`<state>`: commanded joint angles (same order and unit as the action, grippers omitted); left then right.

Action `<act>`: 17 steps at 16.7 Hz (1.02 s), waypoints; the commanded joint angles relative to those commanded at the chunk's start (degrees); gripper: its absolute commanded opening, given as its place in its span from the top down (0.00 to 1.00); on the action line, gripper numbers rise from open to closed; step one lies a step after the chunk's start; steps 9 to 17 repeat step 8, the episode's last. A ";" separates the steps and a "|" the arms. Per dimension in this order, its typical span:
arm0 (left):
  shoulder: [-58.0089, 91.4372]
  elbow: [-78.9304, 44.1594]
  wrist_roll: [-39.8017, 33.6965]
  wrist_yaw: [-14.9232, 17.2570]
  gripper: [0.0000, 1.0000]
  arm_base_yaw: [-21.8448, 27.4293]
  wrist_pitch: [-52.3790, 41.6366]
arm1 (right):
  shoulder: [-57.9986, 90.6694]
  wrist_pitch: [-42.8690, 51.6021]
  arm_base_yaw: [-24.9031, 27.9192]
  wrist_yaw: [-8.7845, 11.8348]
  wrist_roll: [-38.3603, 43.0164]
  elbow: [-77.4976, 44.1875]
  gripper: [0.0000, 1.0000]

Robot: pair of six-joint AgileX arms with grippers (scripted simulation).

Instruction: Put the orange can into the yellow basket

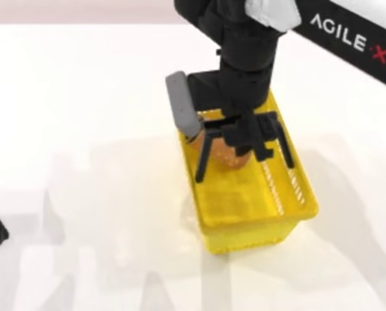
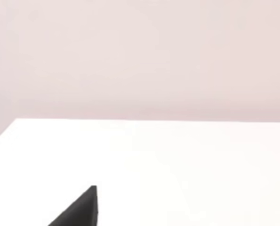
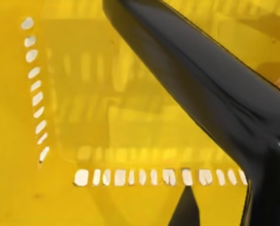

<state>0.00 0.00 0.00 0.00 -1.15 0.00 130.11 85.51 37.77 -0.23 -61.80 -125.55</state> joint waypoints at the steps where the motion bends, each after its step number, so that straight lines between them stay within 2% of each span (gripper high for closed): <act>1: 0.00 0.00 0.00 0.00 0.00 0.00 0.00 | 0.12 0.80 -0.06 -0.01 -0.22 -0.81 1.00; 7: 0.00 0.00 0.00 0.00 0.00 0.00 0.00 | 0.38 11.13 -1.44 0.00 -1.94 -11.51 1.00; 17: 0.00 0.00 0.00 0.00 0.00 0.00 0.00 | 0.35 11.73 -1.56 0.00 -2.05 -12.12 1.00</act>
